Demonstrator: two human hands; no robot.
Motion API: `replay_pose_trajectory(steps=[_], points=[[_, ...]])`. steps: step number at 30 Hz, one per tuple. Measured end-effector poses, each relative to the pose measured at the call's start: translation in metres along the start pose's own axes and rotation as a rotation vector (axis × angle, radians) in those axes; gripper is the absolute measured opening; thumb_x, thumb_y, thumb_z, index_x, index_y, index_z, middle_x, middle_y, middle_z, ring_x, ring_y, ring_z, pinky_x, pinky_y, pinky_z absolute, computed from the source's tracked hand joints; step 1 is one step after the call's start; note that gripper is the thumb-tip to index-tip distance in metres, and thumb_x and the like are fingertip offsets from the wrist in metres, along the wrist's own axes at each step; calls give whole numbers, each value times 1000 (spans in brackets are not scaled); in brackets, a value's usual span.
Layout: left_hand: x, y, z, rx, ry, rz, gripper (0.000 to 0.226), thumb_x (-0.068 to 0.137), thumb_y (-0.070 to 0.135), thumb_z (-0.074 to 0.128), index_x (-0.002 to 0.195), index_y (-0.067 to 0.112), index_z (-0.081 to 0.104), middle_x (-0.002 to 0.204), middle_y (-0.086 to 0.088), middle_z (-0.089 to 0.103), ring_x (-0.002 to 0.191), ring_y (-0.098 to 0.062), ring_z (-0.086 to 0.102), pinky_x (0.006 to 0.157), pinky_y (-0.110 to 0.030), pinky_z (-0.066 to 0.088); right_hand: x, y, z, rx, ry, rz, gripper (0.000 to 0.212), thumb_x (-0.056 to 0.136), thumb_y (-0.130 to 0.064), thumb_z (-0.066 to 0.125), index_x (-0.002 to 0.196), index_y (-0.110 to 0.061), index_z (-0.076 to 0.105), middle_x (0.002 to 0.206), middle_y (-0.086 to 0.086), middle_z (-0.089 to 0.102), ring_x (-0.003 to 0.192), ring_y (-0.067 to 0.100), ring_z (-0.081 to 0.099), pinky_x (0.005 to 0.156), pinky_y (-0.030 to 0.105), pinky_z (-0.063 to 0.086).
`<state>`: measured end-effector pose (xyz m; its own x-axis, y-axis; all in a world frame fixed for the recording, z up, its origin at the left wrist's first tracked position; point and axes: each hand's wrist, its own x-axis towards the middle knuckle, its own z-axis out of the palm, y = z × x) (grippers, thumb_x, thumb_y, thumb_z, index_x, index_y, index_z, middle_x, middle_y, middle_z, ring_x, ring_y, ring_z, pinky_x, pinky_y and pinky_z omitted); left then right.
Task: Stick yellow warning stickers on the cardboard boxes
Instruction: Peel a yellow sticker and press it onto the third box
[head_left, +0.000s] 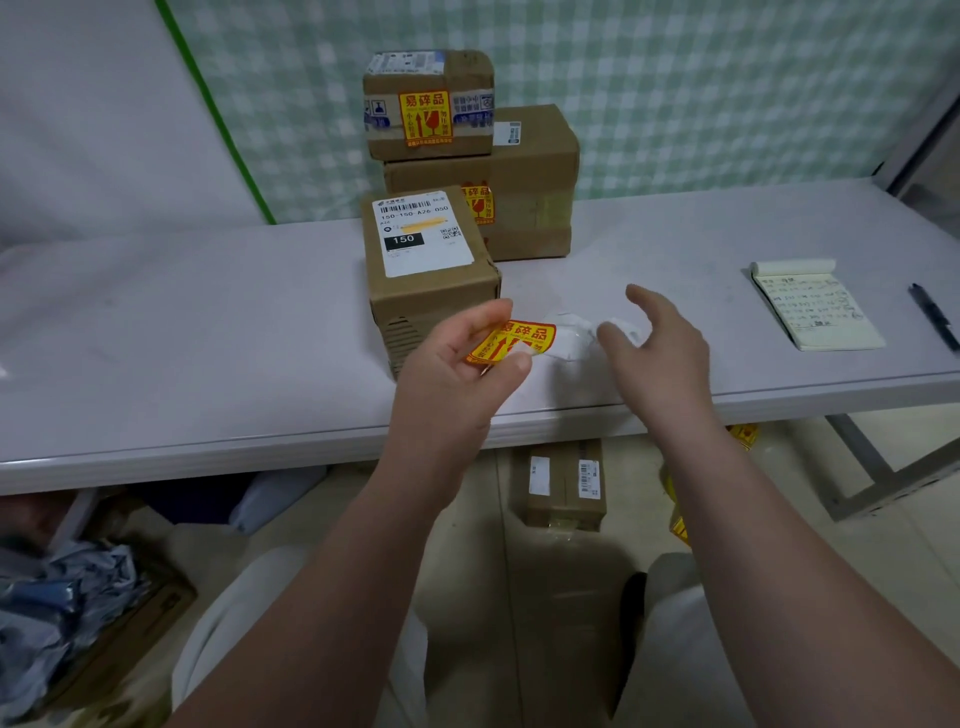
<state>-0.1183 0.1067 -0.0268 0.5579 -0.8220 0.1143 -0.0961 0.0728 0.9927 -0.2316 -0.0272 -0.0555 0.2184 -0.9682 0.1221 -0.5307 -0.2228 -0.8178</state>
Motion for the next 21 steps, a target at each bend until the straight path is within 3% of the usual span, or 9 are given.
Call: replay_pose_trajectory(steps=[3, 6, 9, 15, 21], points=[[-2, 0, 3, 54, -11, 43, 44, 83, 6, 66, 124, 19, 56, 104, 17, 63, 96, 5, 63, 78, -11, 50, -9, -13, -5, 81, 24, -28, 37, 91, -31, 53, 128, -24, 54, 131, -7, 56, 127, 16, 44, 103, 33, 36], [-4, -2, 4, 86, -6, 71, 47, 83, 6, 66, 126, 20, 54, 106, 13, 64, 98, 3, 63, 83, -13, 50, -20, -27, -7, 221, -52, 8, 22, 89, -37, 55, 93, -20, 68, 93, -10, 67, 93, 11, 61, 90, 37, 50], [-6, -6, 3, 171, 13, 128, 50, 83, 10, 67, 129, 24, 52, 114, 4, 63, 104, -3, 62, 89, -21, 51, -34, -36, -8, 437, -236, 115, 34, 87, -43, 59, 71, -15, 66, 65, -4, 65, 66, 13, 61, 71, 34, 55], [-10, -12, -2, 340, 14, 214, 56, 81, 12, 69, 131, 27, 49, 127, 1, 55, 116, -15, 55, 96, -35, 50, -44, -39, -4, 589, -411, 196, 9, 81, -18, 72, 78, -11, 68, 70, 4, 66, 61, 11, 61, 58, 23, 53], [-15, -21, -14, 375, -58, 196, 60, 80, 18, 72, 133, 30, 45, 135, 4, 46, 121, -10, 49, 94, -19, 46, -50, -42, 3, 652, -390, 202, 11, 82, -4, 67, 74, -10, 65, 71, 7, 64, 60, 12, 58, 55, 22, 52]])
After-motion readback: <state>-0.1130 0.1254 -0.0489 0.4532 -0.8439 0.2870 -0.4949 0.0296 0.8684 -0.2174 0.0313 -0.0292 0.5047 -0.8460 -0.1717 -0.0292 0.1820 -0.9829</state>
